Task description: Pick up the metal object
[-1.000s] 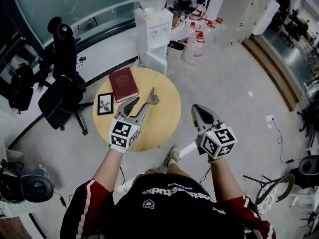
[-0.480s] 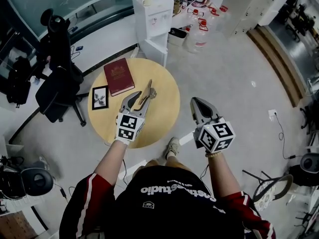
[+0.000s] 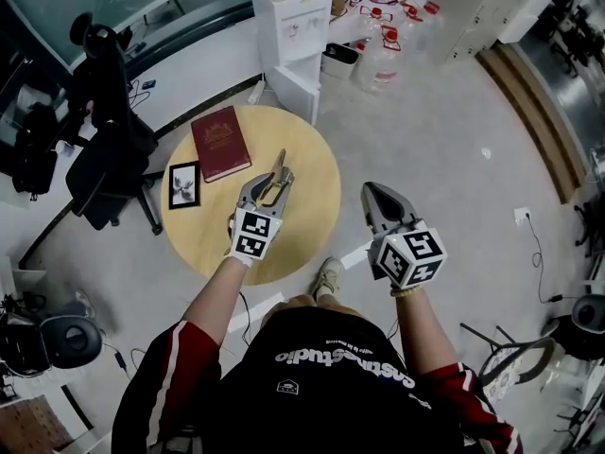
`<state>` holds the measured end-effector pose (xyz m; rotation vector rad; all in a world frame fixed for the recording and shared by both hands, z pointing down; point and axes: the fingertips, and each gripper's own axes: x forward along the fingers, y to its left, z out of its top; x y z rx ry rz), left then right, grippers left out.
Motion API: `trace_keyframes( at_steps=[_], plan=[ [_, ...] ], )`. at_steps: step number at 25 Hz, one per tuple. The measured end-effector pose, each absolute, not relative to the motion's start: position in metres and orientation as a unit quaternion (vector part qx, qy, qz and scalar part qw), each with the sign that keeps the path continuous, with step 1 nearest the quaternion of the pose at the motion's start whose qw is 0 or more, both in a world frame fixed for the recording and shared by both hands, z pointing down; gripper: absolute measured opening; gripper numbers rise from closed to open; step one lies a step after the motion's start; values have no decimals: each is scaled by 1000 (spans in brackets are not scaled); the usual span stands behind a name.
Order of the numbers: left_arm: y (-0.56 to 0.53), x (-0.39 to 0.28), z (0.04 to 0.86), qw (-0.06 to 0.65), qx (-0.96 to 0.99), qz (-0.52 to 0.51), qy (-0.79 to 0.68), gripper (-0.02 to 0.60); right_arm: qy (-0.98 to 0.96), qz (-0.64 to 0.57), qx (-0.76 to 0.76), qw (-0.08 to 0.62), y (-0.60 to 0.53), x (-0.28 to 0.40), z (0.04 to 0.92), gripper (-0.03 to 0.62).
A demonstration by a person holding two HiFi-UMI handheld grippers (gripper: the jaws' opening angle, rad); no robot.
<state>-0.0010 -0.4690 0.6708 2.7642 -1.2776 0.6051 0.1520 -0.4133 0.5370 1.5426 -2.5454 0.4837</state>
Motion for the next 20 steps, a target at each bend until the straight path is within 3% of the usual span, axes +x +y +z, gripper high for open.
trace_keyframes(
  at_steps=[20],
  plan=[
    [-526,16,804,91,840,291,-450,156,-857,197,468,89,-447,176,572,26]
  ],
)
